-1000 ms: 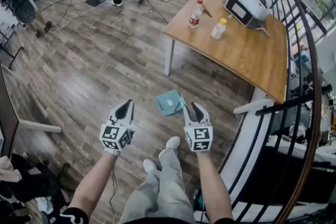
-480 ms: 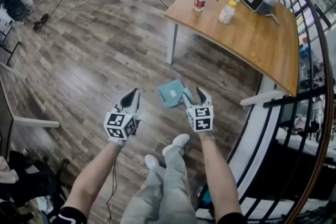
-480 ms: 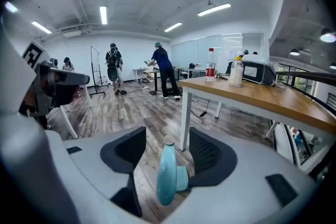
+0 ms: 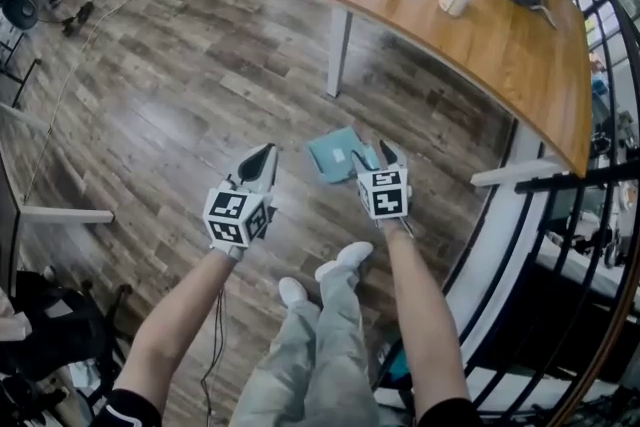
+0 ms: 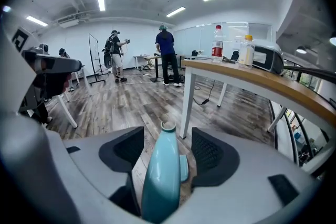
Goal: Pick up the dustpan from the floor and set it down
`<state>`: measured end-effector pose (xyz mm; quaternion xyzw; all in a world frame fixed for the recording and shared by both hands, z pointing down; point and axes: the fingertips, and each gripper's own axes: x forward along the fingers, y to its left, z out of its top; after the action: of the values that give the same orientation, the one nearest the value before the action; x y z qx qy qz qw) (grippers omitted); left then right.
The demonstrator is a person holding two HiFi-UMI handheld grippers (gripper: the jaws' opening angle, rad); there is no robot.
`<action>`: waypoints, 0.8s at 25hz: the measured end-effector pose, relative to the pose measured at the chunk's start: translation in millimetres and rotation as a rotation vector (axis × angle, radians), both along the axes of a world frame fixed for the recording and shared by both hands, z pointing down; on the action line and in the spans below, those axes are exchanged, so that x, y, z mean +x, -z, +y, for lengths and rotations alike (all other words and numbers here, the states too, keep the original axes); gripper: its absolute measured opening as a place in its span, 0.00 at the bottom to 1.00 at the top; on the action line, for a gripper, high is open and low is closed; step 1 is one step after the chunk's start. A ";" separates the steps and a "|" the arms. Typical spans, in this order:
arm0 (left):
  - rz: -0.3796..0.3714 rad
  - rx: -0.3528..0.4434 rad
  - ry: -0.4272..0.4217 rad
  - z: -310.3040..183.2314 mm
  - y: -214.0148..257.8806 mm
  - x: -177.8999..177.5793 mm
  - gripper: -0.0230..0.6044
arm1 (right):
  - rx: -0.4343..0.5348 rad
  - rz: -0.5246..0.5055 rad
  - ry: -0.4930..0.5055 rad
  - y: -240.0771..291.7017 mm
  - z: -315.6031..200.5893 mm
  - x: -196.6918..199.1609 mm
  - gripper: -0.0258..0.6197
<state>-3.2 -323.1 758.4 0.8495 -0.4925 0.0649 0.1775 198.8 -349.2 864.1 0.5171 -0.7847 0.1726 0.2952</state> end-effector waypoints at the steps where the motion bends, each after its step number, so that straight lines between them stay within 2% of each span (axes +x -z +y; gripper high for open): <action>1: 0.000 -0.006 0.002 -0.3 -1.8 -0.3 0.03 | -0.011 0.005 0.000 -5.5 0.7 0.8 0.44; 8: 0.000 -0.039 0.022 -2.5 -6.6 -7.2 0.03 | -0.066 0.021 -0.010 -28.5 0.7 3.0 0.43; 12: -0.008 -0.041 0.012 -2.6 -7.9 -7.1 0.03 | -0.077 0.032 -0.023 -33.4 0.5 3.2 0.33; 15: -0.011 -0.050 0.010 -3.1 -11.7 -5.7 0.03 | -0.066 0.057 -0.030 -34.2 -0.8 6.9 0.20; 20: -0.015 -0.061 -0.009 -1.7 -13.2 0.4 0.03 | -0.049 0.088 -0.022 -36.4 1.5 13.3 0.18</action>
<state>-2.8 -324.7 771.5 0.8455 -0.4878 0.0870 0.1992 212.1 -347.6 900.5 0.5255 -0.7606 0.1722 0.3401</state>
